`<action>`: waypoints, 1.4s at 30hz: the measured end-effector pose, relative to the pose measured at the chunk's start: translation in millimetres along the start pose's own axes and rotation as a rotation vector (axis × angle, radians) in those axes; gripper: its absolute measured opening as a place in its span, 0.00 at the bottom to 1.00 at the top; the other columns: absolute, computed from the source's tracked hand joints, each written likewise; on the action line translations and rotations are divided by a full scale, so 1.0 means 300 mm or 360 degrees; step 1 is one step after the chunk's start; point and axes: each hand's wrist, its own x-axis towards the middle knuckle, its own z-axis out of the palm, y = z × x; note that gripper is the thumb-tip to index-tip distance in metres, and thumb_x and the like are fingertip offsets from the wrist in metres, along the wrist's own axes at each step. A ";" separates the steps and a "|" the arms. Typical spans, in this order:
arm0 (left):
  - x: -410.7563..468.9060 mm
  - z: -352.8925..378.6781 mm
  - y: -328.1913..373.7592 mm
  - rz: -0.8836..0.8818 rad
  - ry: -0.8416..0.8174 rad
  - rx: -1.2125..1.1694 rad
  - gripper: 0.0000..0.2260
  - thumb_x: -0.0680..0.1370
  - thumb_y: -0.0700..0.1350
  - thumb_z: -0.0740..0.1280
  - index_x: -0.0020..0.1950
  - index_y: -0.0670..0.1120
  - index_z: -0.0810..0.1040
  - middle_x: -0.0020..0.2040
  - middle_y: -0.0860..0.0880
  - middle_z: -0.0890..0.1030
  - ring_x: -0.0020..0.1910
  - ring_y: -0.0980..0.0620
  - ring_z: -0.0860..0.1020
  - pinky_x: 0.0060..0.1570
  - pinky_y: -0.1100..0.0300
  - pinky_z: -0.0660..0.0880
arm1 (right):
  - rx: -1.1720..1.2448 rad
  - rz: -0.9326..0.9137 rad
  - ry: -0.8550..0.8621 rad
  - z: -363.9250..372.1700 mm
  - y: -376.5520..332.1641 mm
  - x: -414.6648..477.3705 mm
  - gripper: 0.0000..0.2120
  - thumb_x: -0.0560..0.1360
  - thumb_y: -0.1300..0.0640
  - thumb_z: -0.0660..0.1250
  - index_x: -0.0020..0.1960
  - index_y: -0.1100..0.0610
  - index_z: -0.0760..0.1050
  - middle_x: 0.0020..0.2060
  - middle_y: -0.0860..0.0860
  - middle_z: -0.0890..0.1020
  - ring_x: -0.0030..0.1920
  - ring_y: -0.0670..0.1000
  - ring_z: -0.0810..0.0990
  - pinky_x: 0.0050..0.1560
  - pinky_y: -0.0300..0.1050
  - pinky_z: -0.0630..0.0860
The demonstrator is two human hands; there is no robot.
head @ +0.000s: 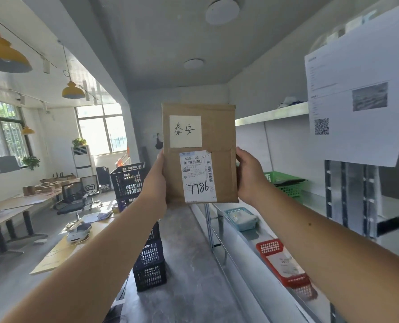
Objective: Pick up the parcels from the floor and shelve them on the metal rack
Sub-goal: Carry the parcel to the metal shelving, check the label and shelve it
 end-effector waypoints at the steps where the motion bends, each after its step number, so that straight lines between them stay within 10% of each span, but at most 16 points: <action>1: 0.013 0.006 -0.003 -0.0012 -0.0032 0.0010 0.20 0.79 0.69 0.64 0.54 0.56 0.86 0.47 0.51 0.90 0.48 0.44 0.89 0.55 0.43 0.83 | 0.0005 0.0000 0.0024 -0.007 -0.004 -0.003 0.20 0.77 0.42 0.66 0.62 0.53 0.80 0.65 0.63 0.79 0.59 0.62 0.78 0.73 0.66 0.68; 22: 0.095 0.151 -0.150 -0.0331 -0.0716 -0.0049 0.20 0.81 0.68 0.61 0.46 0.55 0.83 0.34 0.51 0.88 0.29 0.50 0.87 0.20 0.55 0.79 | -0.0185 -0.0248 0.0712 -0.080 -0.042 -0.257 0.19 0.70 0.39 0.72 0.51 0.51 0.89 0.54 0.57 0.88 0.54 0.62 0.88 0.59 0.65 0.82; 29: 0.000 0.271 -0.159 -0.0441 -0.0920 -0.0092 0.23 0.79 0.71 0.62 0.54 0.57 0.88 0.49 0.50 0.90 0.45 0.46 0.89 0.50 0.47 0.84 | -0.0224 -0.0394 0.0937 -0.120 -0.135 -0.411 0.24 0.74 0.41 0.71 0.63 0.54 0.85 0.65 0.60 0.84 0.63 0.65 0.84 0.67 0.71 0.75; 34: -0.121 0.357 -0.169 -0.0464 -0.0983 -0.0081 0.19 0.79 0.71 0.62 0.51 0.58 0.83 0.36 0.56 0.89 0.42 0.49 0.88 0.44 0.52 0.81 | -0.0257 -0.0493 0.0988 -0.149 -0.223 -0.544 0.22 0.76 0.43 0.70 0.64 0.55 0.85 0.60 0.58 0.87 0.57 0.62 0.87 0.55 0.63 0.84; 42: -0.360 0.519 -0.153 -0.0443 -0.1256 -0.0102 0.24 0.81 0.69 0.58 0.56 0.56 0.87 0.46 0.52 0.90 0.44 0.48 0.89 0.48 0.51 0.81 | -0.0320 -0.0548 0.1085 -0.200 -0.373 -0.822 0.25 0.74 0.40 0.70 0.65 0.53 0.84 0.70 0.60 0.80 0.66 0.64 0.82 0.70 0.69 0.74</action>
